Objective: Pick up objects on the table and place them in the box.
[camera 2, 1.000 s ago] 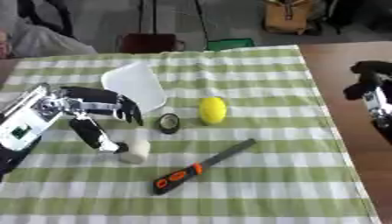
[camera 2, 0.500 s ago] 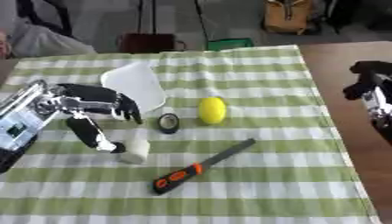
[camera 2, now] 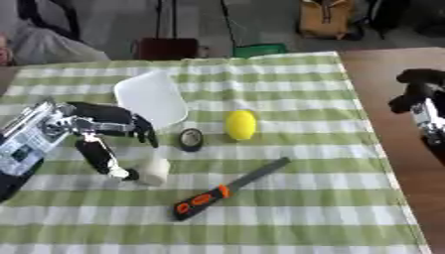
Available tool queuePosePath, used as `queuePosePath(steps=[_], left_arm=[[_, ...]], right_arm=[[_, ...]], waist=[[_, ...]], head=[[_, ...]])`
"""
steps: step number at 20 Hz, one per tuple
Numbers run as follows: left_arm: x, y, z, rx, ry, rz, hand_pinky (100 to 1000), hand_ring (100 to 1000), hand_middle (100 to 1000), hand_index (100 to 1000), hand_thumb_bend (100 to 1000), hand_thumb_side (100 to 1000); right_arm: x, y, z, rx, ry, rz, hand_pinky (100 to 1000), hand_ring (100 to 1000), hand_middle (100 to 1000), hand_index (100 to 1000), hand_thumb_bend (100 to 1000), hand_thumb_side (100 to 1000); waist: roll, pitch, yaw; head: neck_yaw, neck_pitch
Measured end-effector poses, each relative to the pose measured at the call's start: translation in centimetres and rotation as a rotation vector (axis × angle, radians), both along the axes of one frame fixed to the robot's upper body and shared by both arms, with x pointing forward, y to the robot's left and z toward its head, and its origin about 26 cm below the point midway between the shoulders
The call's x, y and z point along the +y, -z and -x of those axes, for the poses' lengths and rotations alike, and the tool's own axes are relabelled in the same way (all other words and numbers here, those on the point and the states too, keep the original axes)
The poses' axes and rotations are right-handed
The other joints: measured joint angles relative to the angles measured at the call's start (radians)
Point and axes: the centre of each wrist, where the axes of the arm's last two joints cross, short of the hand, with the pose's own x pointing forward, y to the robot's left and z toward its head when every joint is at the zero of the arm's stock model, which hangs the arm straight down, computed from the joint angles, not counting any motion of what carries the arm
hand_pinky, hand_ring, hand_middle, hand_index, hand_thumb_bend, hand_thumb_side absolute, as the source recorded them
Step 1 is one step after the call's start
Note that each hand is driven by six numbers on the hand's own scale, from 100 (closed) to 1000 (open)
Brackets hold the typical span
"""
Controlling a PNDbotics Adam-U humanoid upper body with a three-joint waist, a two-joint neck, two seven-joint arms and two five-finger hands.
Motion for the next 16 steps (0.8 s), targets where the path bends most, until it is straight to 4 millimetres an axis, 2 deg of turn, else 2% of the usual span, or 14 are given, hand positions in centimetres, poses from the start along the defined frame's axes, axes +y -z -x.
queuePosePath(steps=[11,16], left_arm=[[-0.18,0.61,-0.22,-0.018,-0.007,-0.011,753,765,760,807,447,355],[-0.11,0.75,-0.28,-0.019,-0.01,-0.019,753,756,747,755,438,352]], right_arm=[[0.0,-0.01,-0.01,0.0,0.0,0.0,583,579,708,767,211,590],[0.01,-0.01,-0.01,0.0,0.0,0.0,583,579,709,768,209,609]], waist=[[0.0,0.0,-0.005],[0.0,0.0,-0.005]], head=[[0.0,0.0],[0.0,0.0]])
